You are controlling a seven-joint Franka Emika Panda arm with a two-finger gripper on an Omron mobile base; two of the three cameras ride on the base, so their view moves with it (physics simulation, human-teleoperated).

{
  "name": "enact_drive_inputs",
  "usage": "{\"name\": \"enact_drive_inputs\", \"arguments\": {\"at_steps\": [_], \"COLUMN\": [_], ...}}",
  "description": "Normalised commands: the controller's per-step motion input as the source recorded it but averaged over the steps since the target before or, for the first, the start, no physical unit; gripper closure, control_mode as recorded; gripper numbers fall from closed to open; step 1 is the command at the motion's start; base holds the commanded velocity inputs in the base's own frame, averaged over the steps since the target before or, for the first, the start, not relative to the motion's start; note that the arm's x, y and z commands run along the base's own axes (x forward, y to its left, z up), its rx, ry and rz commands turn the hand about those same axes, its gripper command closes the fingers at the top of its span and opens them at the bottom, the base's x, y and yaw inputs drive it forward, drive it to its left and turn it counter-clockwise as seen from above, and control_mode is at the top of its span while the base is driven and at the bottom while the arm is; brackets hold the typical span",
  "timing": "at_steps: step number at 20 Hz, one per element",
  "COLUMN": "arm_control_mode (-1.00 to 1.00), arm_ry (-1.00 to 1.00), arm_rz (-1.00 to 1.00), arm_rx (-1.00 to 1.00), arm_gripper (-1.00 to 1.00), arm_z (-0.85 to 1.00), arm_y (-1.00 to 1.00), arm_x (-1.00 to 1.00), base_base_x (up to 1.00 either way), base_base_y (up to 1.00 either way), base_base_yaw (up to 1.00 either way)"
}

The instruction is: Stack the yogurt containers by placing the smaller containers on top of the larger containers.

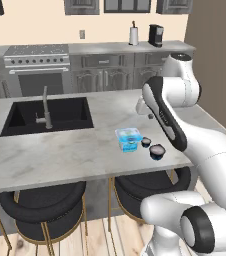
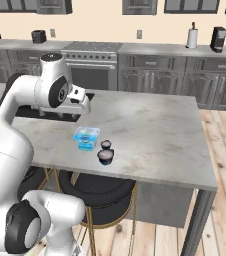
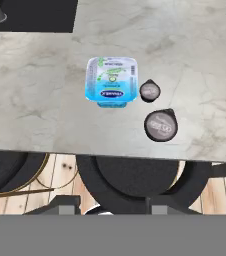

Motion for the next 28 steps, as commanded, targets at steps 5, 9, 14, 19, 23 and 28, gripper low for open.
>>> {"name": "enact_drive_inputs", "arguments": {"at_steps": [5, 9, 14, 19, 23, 28], "arm_control_mode": [-1.00, -1.00, -1.00, -1.00, -1.00, -1.00], "arm_ry": [-0.02, -0.05, -0.02, 0.00, 0.00, 0.00], "arm_rz": [-0.02, -0.04, -0.05, -0.06, -0.04, -0.01], "arm_rx": [0.04, 0.11, 0.13, 0.04, 0.00, 0.01], "arm_gripper": [-1.00, -1.00, -1.00, -1.00, -1.00, -1.00], "arm_z": [-0.01, -0.07, -0.06, -0.10, -0.16, -0.20], "arm_y": [-0.17, -0.36, -0.35, -0.31, -0.31, -0.32], "arm_x": [-0.11, -0.18, -0.17, -0.21, -0.17, -0.14], "base_base_x": [0.00, 0.00, 0.00, 0.00, 0.00, 0.00], "base_base_y": [0.00, 0.00, 0.00, 0.00, 0.00, 0.00], "base_base_yaw": [0.00, 0.00, 0.00, 0.00, 0.00, 0.00]}}
